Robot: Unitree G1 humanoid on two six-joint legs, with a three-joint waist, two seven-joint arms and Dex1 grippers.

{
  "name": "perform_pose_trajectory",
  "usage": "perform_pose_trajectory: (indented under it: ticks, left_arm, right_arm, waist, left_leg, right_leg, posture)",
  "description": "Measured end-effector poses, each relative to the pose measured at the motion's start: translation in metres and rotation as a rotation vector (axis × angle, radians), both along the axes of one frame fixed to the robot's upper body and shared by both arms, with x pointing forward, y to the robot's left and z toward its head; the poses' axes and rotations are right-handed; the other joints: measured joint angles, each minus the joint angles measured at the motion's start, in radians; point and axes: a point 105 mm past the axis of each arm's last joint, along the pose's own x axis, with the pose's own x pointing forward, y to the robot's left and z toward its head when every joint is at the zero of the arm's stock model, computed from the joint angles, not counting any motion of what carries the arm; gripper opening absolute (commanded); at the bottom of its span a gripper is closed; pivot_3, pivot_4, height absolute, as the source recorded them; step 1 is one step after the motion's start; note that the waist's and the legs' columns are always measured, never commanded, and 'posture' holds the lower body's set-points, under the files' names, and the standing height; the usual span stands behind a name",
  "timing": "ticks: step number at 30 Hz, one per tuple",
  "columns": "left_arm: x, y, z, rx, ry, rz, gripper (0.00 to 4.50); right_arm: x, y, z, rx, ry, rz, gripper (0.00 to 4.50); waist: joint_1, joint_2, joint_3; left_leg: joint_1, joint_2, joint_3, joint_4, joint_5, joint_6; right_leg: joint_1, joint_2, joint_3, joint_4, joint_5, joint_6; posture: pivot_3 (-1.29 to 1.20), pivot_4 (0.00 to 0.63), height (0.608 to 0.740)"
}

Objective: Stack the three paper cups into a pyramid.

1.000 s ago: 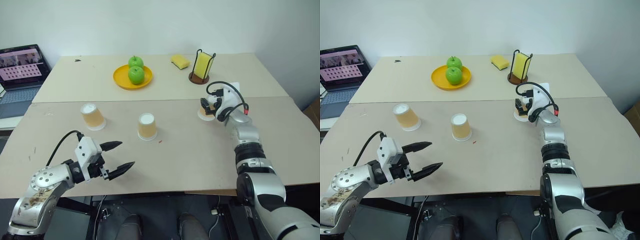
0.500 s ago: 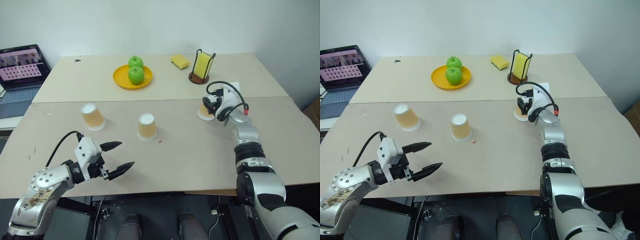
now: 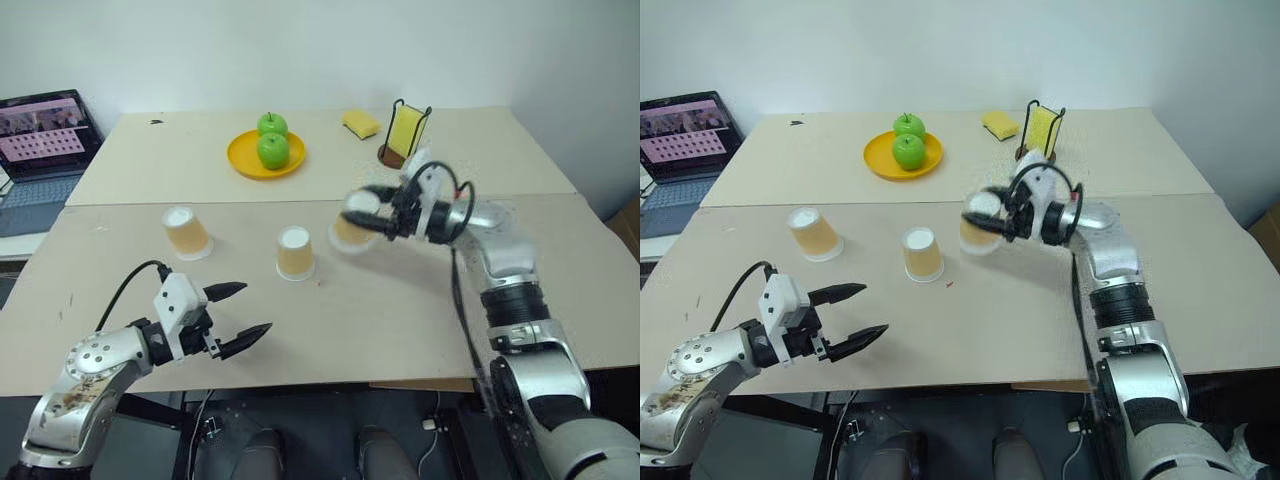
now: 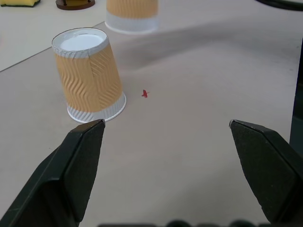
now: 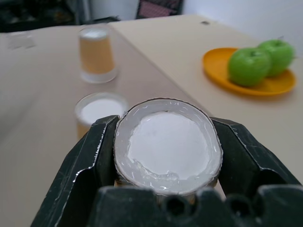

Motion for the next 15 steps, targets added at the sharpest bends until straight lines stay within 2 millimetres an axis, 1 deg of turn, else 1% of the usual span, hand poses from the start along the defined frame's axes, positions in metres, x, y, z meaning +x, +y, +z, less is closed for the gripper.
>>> perform_pose_trajectory:
  ticks: [4, 5, 11, 15]
  left_arm:
    - [0.001, 0.0, 0.002, 0.0, -0.006, 0.001, 4.5]
    - [0.001, 0.0, 0.002, -0.001, -0.006, 0.002, 4.5]
    - [0.0, 0.001, 0.001, -0.001, -0.006, 0.017, 4.5]
    - [0.0, 0.002, 0.001, 0.002, -0.004, 0.024, 4.5]
  right_arm:
    - [-0.003, 0.012, -0.012, -0.015, 0.044, 0.072, 2.62]
    - [-0.003, 0.017, -0.014, -0.012, 0.051, 0.086, 2.62]
    - [0.001, 0.037, -0.019, -0.031, 0.055, 0.151, 2.62]
    - [0.001, 0.045, -0.031, -0.053, 0.077, 0.179, 2.62]
  waist:
    - [-0.001, 0.0, 0.0]
    - [-0.001, 0.0, 0.0]
    - [-0.001, 0.0, 0.0]
    - [0.0, 0.0, 0.0]
  left_leg:
    - [-0.001, 0.0, 0.0, 0.0, 0.0, 0.0]
    - [-0.001, 0.0, 0.0, 0.0, 0.0, 0.0]
    - [-0.001, 0.0, 0.0, 0.0, 0.0, 0.0]
    - [-0.001, 0.0, 0.0, 0.0, 0.0, 0.0]
  right_leg:
    - [-0.002, 0.0, 0.0, 0.0, 0.0, 0.0]
    - [-0.002, 0.0, 0.0, 0.0, 0.0, 0.0]
    - [-0.001, 0.0, 0.0, 0.0, 0.0, 0.0]
    - [-0.002, 0.0, 0.0, 0.0, 0.0, 0.0]
  posture:
    - [0.0, 0.15, 0.732]
    - [0.0, 0.15, 0.732]
    - [0.0, 0.15, 0.732]
    - [0.0, 0.15, 0.732]
